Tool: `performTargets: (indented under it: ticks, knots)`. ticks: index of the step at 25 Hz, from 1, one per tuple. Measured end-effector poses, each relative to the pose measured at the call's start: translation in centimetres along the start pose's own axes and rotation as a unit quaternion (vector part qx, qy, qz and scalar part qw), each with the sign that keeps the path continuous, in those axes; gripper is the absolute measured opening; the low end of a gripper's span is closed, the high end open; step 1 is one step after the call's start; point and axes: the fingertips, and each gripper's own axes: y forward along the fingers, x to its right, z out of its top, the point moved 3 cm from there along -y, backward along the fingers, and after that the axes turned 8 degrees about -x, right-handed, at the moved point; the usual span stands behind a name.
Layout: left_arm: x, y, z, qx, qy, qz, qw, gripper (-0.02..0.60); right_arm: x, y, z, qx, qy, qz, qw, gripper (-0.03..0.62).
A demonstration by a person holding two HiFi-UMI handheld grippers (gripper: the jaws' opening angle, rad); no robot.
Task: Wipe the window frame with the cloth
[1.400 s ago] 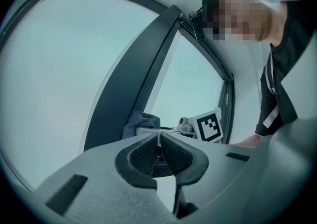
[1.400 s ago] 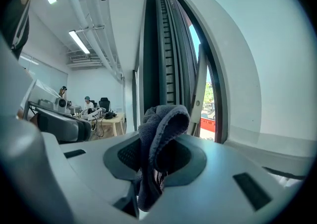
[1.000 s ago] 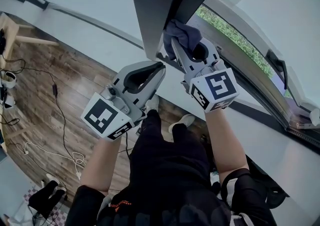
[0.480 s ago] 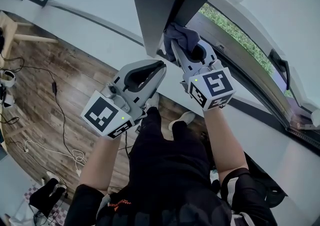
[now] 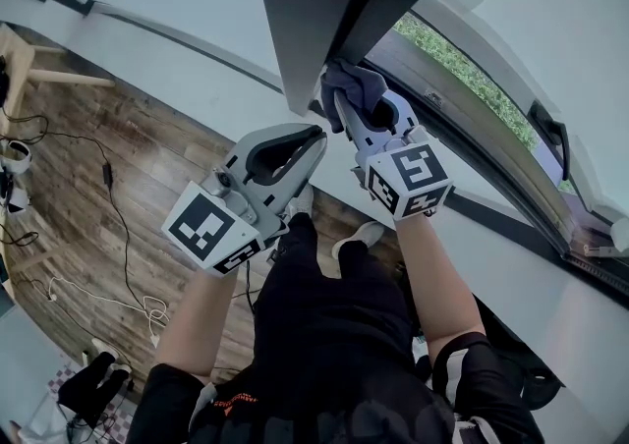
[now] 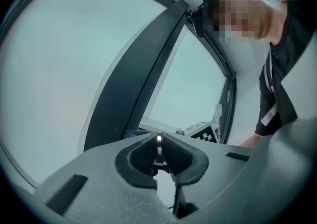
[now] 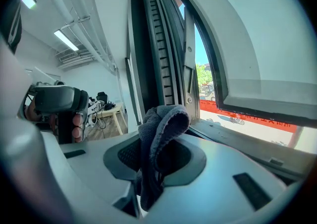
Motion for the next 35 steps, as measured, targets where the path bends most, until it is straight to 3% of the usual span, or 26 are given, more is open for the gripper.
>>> performTargets:
  ticks: [10, 16, 26, 35]
  knots:
    - [0.7, -0.5, 0.3, -0.007, 0.006, 0.000, 1.0000, 0.037, -0.5, -0.7, -0.5, -0.007, 0.009, 0.004, 1.000, 0.081]
    - [1.9, -0.8, 2.1, -0.002, 0.024, -0.003, 0.9997, 0.037, -0.5, -2.7, 1.5, 0.014, 0.002, -0.002, 1.000, 0.081]
    - [5.0, -1.0, 8.4, 0.027, 0.079, -0.010, 0.9964, 0.037, -0.2, -9.2, 10.1, 0.096, -0.025, -0.012, 0.995, 0.081]
    - [8.0, -0.2, 13.7, 0.063, 0.121, -0.027, 0.9903, 0.037, -0.1, -16.6, 21.1, 0.190, -0.080, -0.020, 0.978, 0.081]
